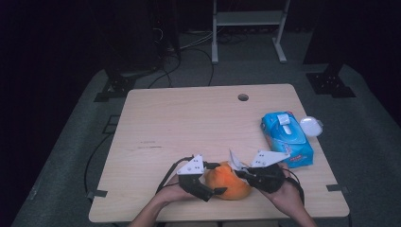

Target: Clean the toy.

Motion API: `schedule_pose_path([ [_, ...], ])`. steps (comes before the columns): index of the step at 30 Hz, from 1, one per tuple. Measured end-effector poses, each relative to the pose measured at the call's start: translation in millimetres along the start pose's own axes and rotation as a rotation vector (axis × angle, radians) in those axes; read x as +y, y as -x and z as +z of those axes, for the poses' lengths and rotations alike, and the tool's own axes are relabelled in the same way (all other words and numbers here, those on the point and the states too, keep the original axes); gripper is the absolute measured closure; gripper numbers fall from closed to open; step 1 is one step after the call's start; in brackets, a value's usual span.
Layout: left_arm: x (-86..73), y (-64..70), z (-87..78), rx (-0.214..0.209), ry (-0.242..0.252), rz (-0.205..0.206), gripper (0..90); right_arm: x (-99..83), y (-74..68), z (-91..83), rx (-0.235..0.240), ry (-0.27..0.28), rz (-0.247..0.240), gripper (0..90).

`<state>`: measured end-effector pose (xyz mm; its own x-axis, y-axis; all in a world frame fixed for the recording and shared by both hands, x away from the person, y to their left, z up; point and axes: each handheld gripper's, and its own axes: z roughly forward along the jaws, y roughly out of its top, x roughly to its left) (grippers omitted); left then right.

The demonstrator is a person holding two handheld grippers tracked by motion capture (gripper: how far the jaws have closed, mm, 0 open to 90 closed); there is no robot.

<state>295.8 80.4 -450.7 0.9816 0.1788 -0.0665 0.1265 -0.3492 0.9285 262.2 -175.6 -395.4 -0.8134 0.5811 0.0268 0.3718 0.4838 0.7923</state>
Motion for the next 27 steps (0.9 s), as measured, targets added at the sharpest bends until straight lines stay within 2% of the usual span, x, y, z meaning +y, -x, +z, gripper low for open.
schedule_pose_path([
  [6,-3.3,-2.8,1.4,-0.005,0.029,0.004,11.2,-5.7,6.1,-2.4,-0.010,-0.015,0.019,85.9],
  [9,-5.5,-9.4,-1.4,0.019,0.029,-0.054,6.7,-8.2,9.2,-2.5,-0.006,-0.024,0.029,86.0],
  [10,-5.5,-9.4,-1.4,0.019,0.029,-0.054,5.3,-9.1,10.1,-2.9,-0.005,-0.024,0.038,86.0],
  [11,-8.9,-12.7,-0.2,0.012,0.011,-0.092,4.3,-10.1,11.7,-3.1,0.000,-0.024,0.047,86.0],
  [14,-12.7,-13.4,4.0,-0.012,-0.011,-0.117,3.2,-12.3,15.5,-2.8,0.012,-0.022,0.062,86.0],
  [15,-13.9,-12.3,6.6,-0.008,-0.039,-0.096,3.2,-14.5,18.7,-2.4,0.006,-0.024,0.073,86.0],
  [17,-12.9,-9.2,8.2,0.013,-0.056,-0.055,6.1,-15.8,21.5,-3.0,0.008,-0.021,0.085,86.1],
  [19,-10.3,-8.5,6.8,0.020,-0.058,-0.053,15.5,-16.5,22.6,-3.7,0.002,-0.008,0.095,86.0],
  [20,-7.1,-7.2,5.1,0.033,-0.062,-0.041,15.5,-16.5,22.6,-3.7,0.002,-0.008,0.095,86.0],
  [21,-3.9,-5.1,3.6,0.050,-0.058,-0.026,21.3,-16.7,22.4,-4.2,-0.010,0.003,0.091,86.1],
  [24,8.4,1.7,-3.7,0.076,-0.027,0.001,28.5,-14.7,20.3,-8.9,-0.031,0.057,0.096,86.2],
  [25,13.7,2.2,-8.3,0.075,-0.015,0.007,29.3,-13.2,19.6,-11.0,-0.038,0.088,0.107,86.2],
  [26,18.7,2.4,-13.5,0.073,-0.003,0.016,29.3,-13.2,19.6,-11.0,-0.038,0.088,0.107,86.2],
  [27,22.6,2.3,-18.8,0.075,0.015,0.025,29.3,-13.3,20.6,-10.7,-0.020,0.101,0.123,86.2],
])
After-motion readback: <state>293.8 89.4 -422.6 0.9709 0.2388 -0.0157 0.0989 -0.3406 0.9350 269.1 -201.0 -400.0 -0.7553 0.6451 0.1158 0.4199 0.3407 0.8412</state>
